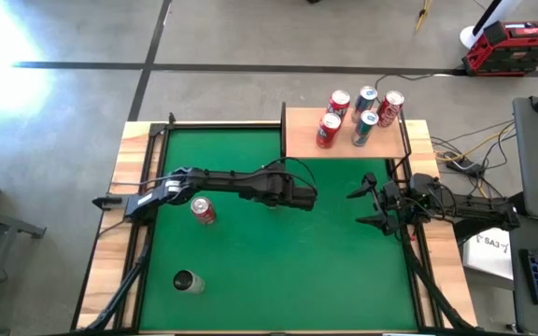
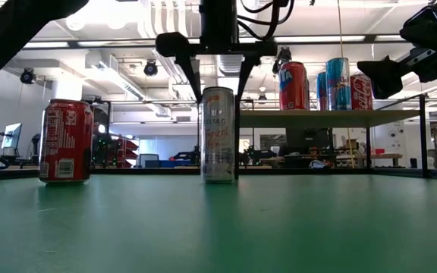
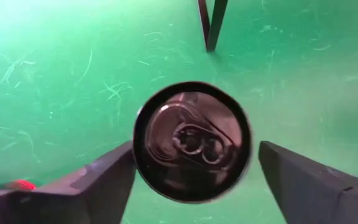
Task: Place canned beverage on shelf
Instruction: Put the top white-yellow soda can on the shelf
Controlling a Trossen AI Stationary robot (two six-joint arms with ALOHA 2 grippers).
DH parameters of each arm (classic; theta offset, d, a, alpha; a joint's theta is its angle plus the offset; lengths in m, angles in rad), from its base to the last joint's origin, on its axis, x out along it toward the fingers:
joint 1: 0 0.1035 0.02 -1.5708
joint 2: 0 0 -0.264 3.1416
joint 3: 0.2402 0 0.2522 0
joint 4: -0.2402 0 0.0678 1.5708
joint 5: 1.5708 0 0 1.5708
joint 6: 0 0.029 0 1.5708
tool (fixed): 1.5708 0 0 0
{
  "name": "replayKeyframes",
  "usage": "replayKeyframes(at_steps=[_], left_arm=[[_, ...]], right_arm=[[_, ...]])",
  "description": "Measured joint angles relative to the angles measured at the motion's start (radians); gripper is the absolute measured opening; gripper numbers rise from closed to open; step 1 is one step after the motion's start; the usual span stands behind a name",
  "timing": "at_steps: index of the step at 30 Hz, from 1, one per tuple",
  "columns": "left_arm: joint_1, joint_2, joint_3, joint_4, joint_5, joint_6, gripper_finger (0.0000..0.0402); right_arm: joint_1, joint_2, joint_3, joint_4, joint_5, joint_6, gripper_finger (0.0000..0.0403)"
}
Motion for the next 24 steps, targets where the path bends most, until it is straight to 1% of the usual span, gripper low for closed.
replayKeyframes(at_steps=[6,11,16,20,24], left_arm=[[0.013,-0.005,-0.03,0.007,-0.009,-0.006,0.0226],[0.018,-0.006,-0.037,0.013,-0.012,-0.021,0.0225],[0.019,-0.003,-0.01,0.022,0.002,-0.107,0.0225],[0.019,-0.002,-0.008,0.012,0.006,-0.24,0.0225],[0.019,-0.002,-0.007,-0.001,0.011,-0.339,0.0225]], right_arm=[[0.0,0.0,0.0,0.0,0.0,0.0,0.0359],[0.0,0.0,0.0,0.0,0.0,0.0,0.0359],[0.0,0.0,0.0,0.0,0.0,0.0,0.0359],[0.0,0.0,0.0,0.0,0.0,0.0,0.0359],[0.0,0.0,0.0,0.0,0.0,0.0,0.0359]])
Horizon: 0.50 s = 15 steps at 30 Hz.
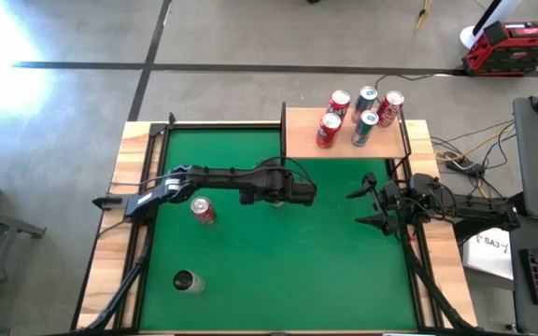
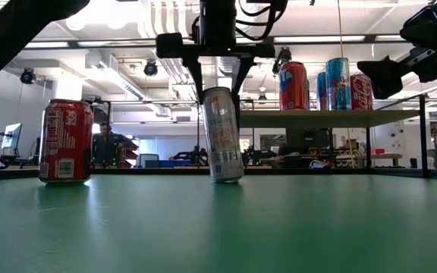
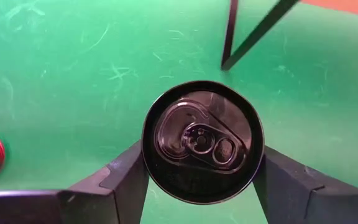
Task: Place canned beverage on shelf
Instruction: Put the top white-yellow soda can on the shelf
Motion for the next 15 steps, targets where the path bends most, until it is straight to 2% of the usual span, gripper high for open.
replayKeyframes(at_steps=[8,15], left_arm=[[0.0,0.0,0.0,0.002,0.011,-0.027,0.0225],[0.005,0.0,0.001,0.006,0.011,0.028,0.0225]], right_arm=[[0.0,0.0,0.0,0.0,0.0,0.0,0.0359],[0.0,0.0,0.0,0.0,0.0,0.0,0.0359]])
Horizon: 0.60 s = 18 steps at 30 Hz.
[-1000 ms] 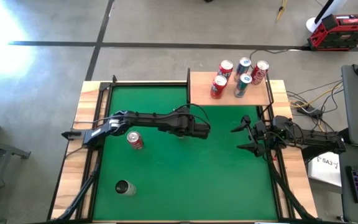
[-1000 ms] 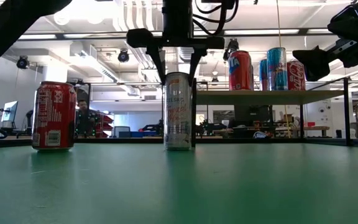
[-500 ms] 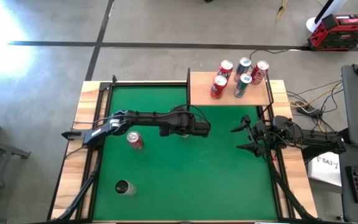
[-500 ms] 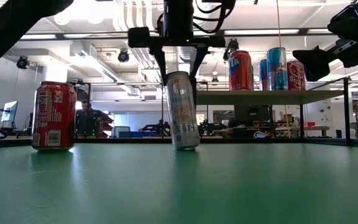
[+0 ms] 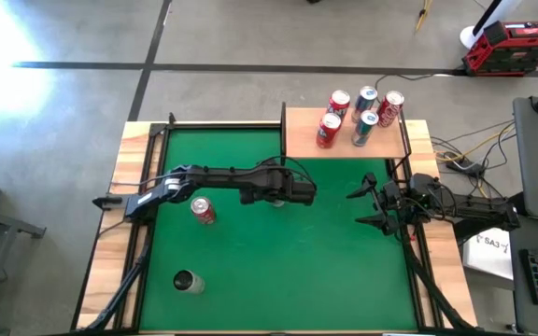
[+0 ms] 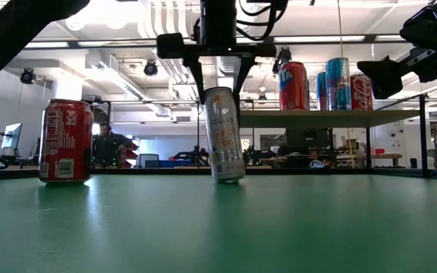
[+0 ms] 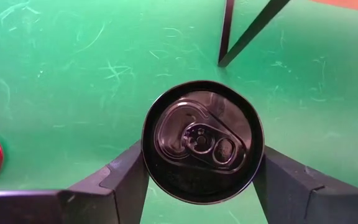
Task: Place canned beverage on shelf
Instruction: Put the top white-yellow soda can on the shelf
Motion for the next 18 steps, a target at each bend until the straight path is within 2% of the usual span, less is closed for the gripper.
replayKeyframes(at_steps=[13,18], left_arm=[[0.023,-0.008,-0.013,-0.005,0.002,0.178,0.0225],[0.023,-0.008,-0.014,-0.005,0.007,0.22,0.0248]], right_arm=[[0.0,0.0,0.0,0.0,0.0,0.0,0.0359],[0.0,0.0,0.0,0.0,0.0,0.0,0.0359]])
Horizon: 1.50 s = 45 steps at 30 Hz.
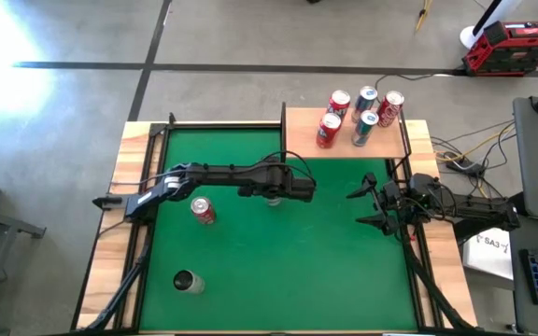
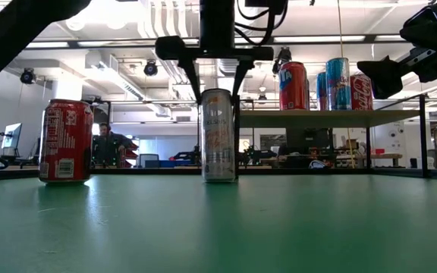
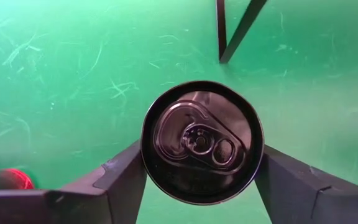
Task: Place canned beverage on shelf
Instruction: Put the top white-yellow soda can on the shelf
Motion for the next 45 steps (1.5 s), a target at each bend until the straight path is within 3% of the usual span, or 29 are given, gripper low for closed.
replayKeyframes(at_steps=[17,20,31,39,45], left_arm=[[-0.029,0.0,-0.002,-0.001,-0.004,0.065,0.0374],[-0.046,0.002,-0.002,0.0,-0.06,0.042,0.0395],[-0.128,0.012,-0.069,0.001,-0.286,-0.103,0.0398],[-0.168,0.012,-0.227,0.029,-0.496,-0.34,0.04],[-0.189,0.012,-0.355,0.109,-0.612,-0.389,0.04]], right_arm=[[0.0,0.0,0.0,0.0,0.0,0.0,0.0359],[0.0,0.0,0.0,0.0,0.0,0.0,0.0359],[0.0,0.0,0.0,0.0,0.0,0.0,0.0359],[0.0,0.0,0.0,0.0,0.0,0.0,0.0359],[0.0,0.0,0.0,0.0,0.0,0.0,0.0359]])
